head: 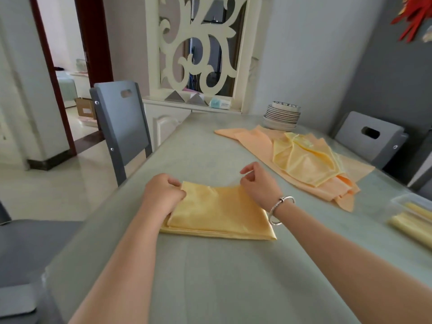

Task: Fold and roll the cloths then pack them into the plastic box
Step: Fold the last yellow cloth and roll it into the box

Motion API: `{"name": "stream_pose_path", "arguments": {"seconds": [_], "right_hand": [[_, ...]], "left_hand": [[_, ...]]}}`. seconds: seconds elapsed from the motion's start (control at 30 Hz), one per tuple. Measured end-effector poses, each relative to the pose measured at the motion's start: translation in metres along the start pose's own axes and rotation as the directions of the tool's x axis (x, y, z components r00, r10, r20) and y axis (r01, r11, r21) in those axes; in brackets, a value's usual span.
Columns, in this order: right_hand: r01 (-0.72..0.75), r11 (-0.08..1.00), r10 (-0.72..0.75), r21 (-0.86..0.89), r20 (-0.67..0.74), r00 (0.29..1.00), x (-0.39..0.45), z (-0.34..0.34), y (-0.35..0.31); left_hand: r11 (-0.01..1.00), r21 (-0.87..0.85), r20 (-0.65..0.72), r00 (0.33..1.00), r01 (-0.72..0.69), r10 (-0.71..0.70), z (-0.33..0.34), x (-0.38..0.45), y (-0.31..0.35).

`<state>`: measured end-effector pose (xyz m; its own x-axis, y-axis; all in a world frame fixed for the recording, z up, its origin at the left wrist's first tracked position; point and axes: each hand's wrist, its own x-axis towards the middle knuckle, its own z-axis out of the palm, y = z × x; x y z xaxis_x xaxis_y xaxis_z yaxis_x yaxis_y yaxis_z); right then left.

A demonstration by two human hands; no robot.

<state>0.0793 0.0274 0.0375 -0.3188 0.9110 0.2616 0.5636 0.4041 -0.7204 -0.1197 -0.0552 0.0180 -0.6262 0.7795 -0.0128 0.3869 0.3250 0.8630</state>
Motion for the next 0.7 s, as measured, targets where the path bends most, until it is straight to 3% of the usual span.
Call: {"name": "stream_pose_path", "arguments": {"seconds": [0.1, 0.2, 0.37, 0.53, 0.63, 0.7], "right_hand": [[0.074, 0.965, -0.061, -0.251, 0.059, 0.996, 0.001, 0.003, 0.021], [0.060, 0.928, 0.001, -0.369, 0.163, 0.987, -0.003, 0.010, 0.031], [0.083, 0.843, -0.025, -0.532, 0.117, 0.993, -0.005, 0.016, 0.032], [-0.018, 0.924, 0.126, -0.382, 0.260, 0.957, 0.003, -0.002, 0.030], [0.042, 0.943, 0.119, -0.329, 0.452, 0.884, 0.001, -0.014, 0.024], [0.068, 0.957, 0.078, -0.283, 0.472, 0.878, -0.005, -0.017, 0.023]], "left_hand": [[0.997, 0.079, -0.064, 0.998, -0.010, 0.015, -0.005, 0.003, -0.007], [0.983, 0.180, -0.109, 0.994, 0.020, 0.000, -0.008, 0.005, -0.015], [0.968, 0.249, -0.133, 0.991, 0.024, 0.010, -0.005, 0.004, -0.016], [0.957, 0.288, -0.140, 0.987, -0.040, 0.083, -0.001, 0.003, -0.018], [0.932, 0.347, -0.170, 0.969, -0.109, 0.177, 0.004, -0.002, -0.015], [0.879, 0.449, -0.216, 0.934, -0.164, 0.284, 0.010, -0.008, -0.009]]}}
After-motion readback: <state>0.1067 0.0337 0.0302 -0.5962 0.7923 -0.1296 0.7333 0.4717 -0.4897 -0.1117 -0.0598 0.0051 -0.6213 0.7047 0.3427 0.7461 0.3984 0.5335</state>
